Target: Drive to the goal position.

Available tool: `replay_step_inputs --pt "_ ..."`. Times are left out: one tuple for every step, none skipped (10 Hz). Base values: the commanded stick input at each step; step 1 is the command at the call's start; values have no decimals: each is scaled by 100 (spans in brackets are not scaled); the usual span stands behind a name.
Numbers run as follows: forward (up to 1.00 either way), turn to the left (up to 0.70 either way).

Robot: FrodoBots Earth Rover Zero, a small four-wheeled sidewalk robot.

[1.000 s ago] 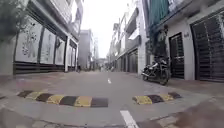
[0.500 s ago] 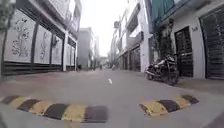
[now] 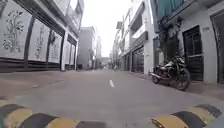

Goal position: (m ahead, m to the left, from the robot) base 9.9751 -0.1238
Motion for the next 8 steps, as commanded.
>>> replay_step_inputs --pt "100 0" --pt "100 0" --pt "100 0" --pt "100 0" --pt "100 0" --pt "100 0" --pt "100 0" --pt "100 0"
